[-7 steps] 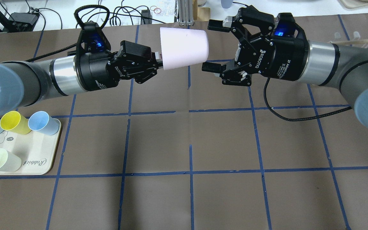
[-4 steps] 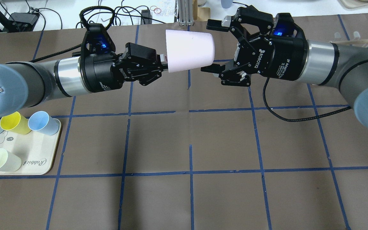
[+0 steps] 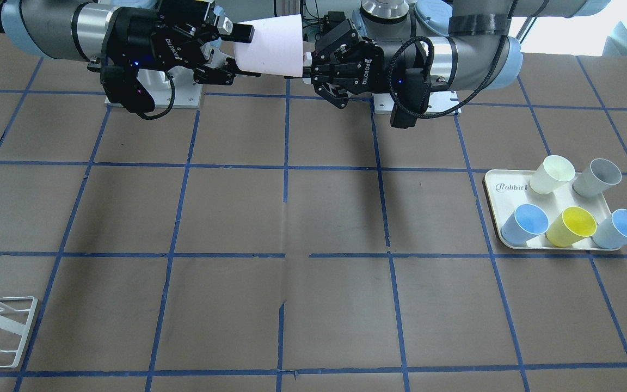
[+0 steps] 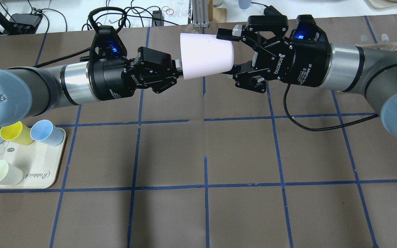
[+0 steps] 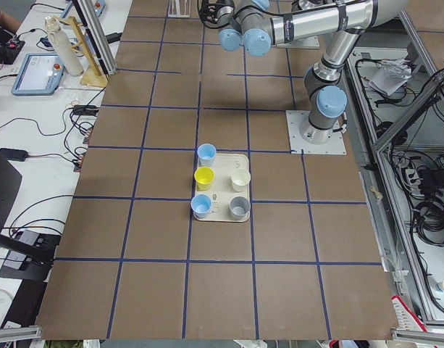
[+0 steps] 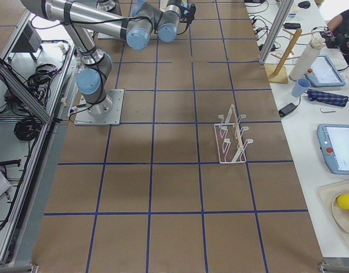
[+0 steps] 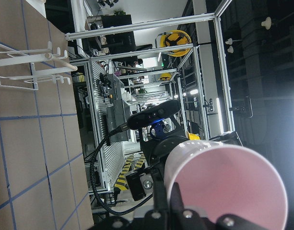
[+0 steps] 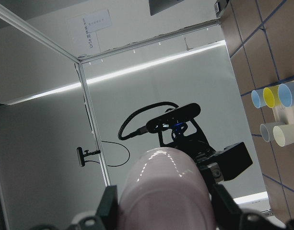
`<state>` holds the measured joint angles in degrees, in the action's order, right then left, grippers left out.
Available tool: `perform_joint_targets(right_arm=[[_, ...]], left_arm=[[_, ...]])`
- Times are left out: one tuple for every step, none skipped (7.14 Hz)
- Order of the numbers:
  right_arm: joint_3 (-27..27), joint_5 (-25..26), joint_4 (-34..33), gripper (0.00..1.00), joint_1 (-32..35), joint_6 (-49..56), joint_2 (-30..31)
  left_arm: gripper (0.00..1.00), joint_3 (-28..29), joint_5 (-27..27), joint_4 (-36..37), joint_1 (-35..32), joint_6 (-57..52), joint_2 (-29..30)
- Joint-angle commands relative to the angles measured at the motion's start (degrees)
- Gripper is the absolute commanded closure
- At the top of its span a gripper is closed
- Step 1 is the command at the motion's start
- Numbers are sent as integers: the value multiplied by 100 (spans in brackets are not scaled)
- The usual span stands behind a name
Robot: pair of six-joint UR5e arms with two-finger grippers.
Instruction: Transfer IKEA cup to right arm and place on rack
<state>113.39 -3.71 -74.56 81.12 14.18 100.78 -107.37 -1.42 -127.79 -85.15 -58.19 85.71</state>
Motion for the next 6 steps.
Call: perform_joint_targets(right_arm=[[-1, -7, 3, 61, -9, -3, -6], [-19, 2, -6, 64, -9, -3, -15], [-71, 11, 3, 66, -70, -3, -23], [-107, 54, 3, 67, -79, -3, -32], [-116, 72, -6, 70, -149, -3, -32], [-116, 238, 3, 71, -315, -12, -32]], left_arm=[[98, -3, 11, 0, -1, 1, 7], [2, 5, 11, 0, -1, 79, 7], [1, 5, 11, 0, -1, 89, -1], [1, 5, 11, 0, -1, 106, -1], [1, 14, 11, 0, -1, 176, -10], [0, 84, 89, 8, 103, 481, -71]])
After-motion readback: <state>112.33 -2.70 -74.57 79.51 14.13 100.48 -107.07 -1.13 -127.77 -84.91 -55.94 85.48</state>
